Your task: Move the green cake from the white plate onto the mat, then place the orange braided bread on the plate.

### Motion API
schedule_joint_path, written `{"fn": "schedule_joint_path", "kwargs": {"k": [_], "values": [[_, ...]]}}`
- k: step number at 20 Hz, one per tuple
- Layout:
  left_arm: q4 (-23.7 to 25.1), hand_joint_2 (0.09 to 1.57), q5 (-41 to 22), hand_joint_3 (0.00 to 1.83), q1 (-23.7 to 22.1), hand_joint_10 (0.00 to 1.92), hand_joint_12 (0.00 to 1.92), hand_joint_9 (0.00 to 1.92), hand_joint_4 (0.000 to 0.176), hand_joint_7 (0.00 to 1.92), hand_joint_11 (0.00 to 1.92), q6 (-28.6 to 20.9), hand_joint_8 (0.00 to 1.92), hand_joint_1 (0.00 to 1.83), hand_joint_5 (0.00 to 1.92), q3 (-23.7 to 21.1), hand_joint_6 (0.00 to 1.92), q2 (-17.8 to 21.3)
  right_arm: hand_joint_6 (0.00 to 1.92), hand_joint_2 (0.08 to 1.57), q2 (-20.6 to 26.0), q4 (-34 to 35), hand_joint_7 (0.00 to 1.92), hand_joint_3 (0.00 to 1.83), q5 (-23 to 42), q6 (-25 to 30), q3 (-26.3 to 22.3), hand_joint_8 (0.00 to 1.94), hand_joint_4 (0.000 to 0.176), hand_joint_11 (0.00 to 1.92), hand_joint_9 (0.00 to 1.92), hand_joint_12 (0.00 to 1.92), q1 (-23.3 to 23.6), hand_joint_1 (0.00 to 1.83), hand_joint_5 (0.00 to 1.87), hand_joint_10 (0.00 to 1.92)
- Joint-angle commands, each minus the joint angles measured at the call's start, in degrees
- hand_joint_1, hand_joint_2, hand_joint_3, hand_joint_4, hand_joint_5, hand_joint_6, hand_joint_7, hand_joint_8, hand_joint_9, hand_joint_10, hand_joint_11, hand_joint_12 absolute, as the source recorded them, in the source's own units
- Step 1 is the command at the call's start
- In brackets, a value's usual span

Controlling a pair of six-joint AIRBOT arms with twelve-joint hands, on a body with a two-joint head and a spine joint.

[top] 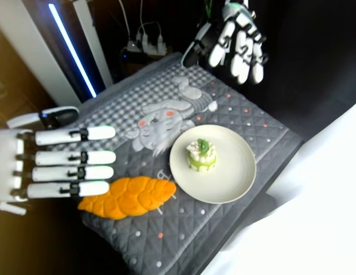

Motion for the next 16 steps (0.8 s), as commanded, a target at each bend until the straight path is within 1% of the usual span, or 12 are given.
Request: {"fn": "schedule_joint_path", "kwargs": {"k": [1, 3, 7, 8, 9, 10, 11, 12, 13, 14, 15, 16], "values": [[-2.48, 0.87, -5.50, 0.00, -0.80, 0.04, 0.86, 0.51, 0.000, 0.44, 0.20, -0.31, 0.00, 0.74, 0.23, 0.31, 0.00, 0.24, 0.01, 0.85, 0.33, 1.94, 0.43, 0.01, 7.51, 0.33, -0.13, 0.00, 0.098, 0.15, 0.46, 1.32, 0.61, 0.77, 0.39, 0.03], [-2.43, 0.82, -4.19, 0.00, -0.96, 0.00, 0.61, 0.58, 0.000, 0.49, 0.32, -0.31, 0.00, 0.79, 0.24, 0.62, 0.00, -0.03, 0.00, 0.87, 0.26, 1.25, 0.48, 0.01, 7.51, 0.33, -0.47, 0.00, 0.075, 0.20, 0.53, 1.29, 0.67, 0.74, 0.43, 0.02], [-1.44, 0.80, -1.07, 0.00, -2.79, 0.00, 0.50, 0.57, 0.014, 0.52, 0.35, -1.42, 0.01, 0.80, 0.28, 3.01, 0.01, -1.67, 0.00, 0.87, -0.08, 1.20, 0.44, 0.00, 7.87, 0.18, -0.50, 0.00, 0.085, 0.13, 0.49, 1.43, 0.74, 0.69, 0.42, 0.00], [-0.19, 0.83, 0.26, 0.01, -3.75, 0.01, 0.50, 0.58, 0.029, 0.53, 0.36, -2.98, 0.01, 0.81, 0.28, 4.22, 0.01, -2.51, 0.00, 0.84, -0.08, 1.22, 0.40, 0.00, 8.39, 0.18, -0.56, 0.00, 0.110, 0.05, 0.48, 1.48, 0.75, 0.70, 0.28, 0.00], [1.00, 0.85, 1.57, 0.02, -4.62, 0.01, 0.50, 0.60, 0.026, 0.54, 0.37, -4.79, 0.01, 0.83, 0.28, 5.37, 0.01, -3.33, 0.00, 0.80, -0.06, 1.23, 0.37, 0.00, 9.02, 0.18, -0.66, 0.00, 0.136, 0.01, 0.46, 1.50, 0.78, 0.73, 0.23, 0.00], [2.54, 0.86, 3.48, 0.01, -5.69, 0.00, 0.58, 0.58, 0.036, 0.53, 0.30, -6.59, 0.00, 0.89, 0.29, 6.81, 0.00, -4.49, 0.00, 0.87, -0.03, 1.23, 0.39, 0.01, 9.86, 0.17, -0.86, 0.00, 0.148, 0.00, 0.47, 1.57, 0.80, 0.70, 0.21, 0.01], [3.12, 0.87, 4.73, 0.00, -6.36, 0.01, 0.67, 0.57, 0.026, 0.52, 0.24, -7.38, 0.01, 0.89, 0.29, 7.83, 0.00, -5.45, 0.00, 0.92, -0.01, 1.23, 0.41, 0.01, 10.72, 0.17, -1.01, 0.01, 0.151, 0.00, 0.48, 1.60, 0.82, 0.63, 0.20, 0.01], [3.13, 0.86, 5.36, 0.00, -6.64, 0.02, 0.70, 0.59, 0.031, 0.54, 0.24, -7.64, 0.01, 0.85, 0.29, 8.54, 0.00, -6.11, 0.00, 0.93, 0.00, 1.24, 0.41, 0.01, 11.16, 0.17, -1.11, 0.00, 0.171, 0.00, 0.45, 1.56, 0.83, 0.61, 0.18, 0.00], [3.64, 0.85, 6.27, 0.00, -7.39, 0.01, 0.65, 0.61, 0.029, 0.56, 0.28, -8.57, 0.00, 0.84, 0.30, 9.76, 0.00, -7.15, 0.00, 1.03, 0.00, 1.30, 0.42, 0.02, 11.62, 0.17, -1.23, 0.00, 0.175, 0.00, 0.44, 1.50, 0.86, 0.50, 0.18, 0.00], [4.43, 0.86, 6.91, 0.00, -8.05, 0.00, 0.57, 0.64, 0.015, 0.59, 0.35, -9.41, 0.00, 0.85, 0.31, 10.50, 0.00, -7.93, 0.02, 1.09, 0.01, 1.32, 0.37, 0.02, 11.85, 0.17, -1.33, 0.00, 0.066, 0.00, 0.38, 1.45, 0.88, 0.45, 0.27, 0.00], [6.32, 0.86, 8.48, 0.00, -9.25, 0.00, 0.54, 0.64, 0.020, 0.58, 0.36, -10.63, 0.00, 0.87, 0.31, 11.77, 0.00, -9.15, 0.02, 1.08, 0.05, 1.31, 0.38, 0.00, 12.01, 0.17, -1.41, 0.00, 0.017, 0.00, 0.39, 1.53, 0.90, 0.50, 0.32, 0.01], [8.23, 0.86, 10.11, 0.00, -10.27, 0.00, 0.54, 0.64, 0.020, 0.58, 0.36, -11.61, 0.00, 0.87, 0.31, 12.68, 0.00, -10.13, 0.02, 1.08, 0.05, 1.31, 0.38, 0.00, 12.06, 0.17, -1.42, 0.00, 0.017, 0.00, 0.39, 1.53, 0.91, 0.50, 0.32, 0.01]]}}
